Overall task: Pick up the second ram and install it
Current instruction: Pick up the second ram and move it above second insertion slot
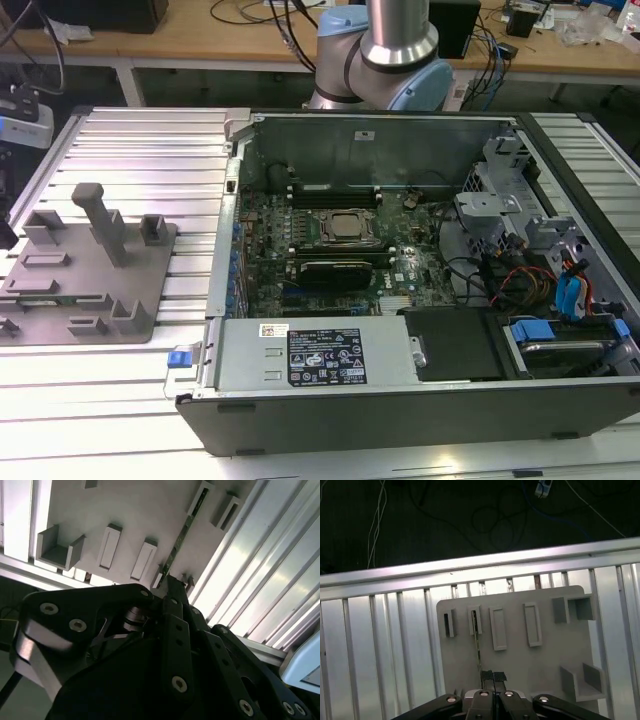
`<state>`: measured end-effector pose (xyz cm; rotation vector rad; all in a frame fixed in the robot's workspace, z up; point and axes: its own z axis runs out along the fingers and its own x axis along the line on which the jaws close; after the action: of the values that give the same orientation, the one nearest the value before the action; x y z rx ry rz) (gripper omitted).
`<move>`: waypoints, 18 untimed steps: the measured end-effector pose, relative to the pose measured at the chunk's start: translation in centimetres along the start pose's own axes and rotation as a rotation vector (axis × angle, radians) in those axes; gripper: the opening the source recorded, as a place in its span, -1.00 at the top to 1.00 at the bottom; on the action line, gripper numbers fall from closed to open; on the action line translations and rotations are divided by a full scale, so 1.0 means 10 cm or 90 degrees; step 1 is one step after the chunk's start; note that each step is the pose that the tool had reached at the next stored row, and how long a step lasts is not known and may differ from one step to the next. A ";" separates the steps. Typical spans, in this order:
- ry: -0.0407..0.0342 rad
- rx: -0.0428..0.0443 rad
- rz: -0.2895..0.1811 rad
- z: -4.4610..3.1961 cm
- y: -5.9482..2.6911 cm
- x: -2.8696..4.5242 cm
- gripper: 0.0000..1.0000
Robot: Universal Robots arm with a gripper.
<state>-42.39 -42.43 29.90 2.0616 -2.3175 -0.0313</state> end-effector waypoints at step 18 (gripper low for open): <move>0.0004 0.0002 -0.011 0.212 -0.009 -0.003 0.84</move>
<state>-42.39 -42.43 27.78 2.0809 -2.3001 -0.0309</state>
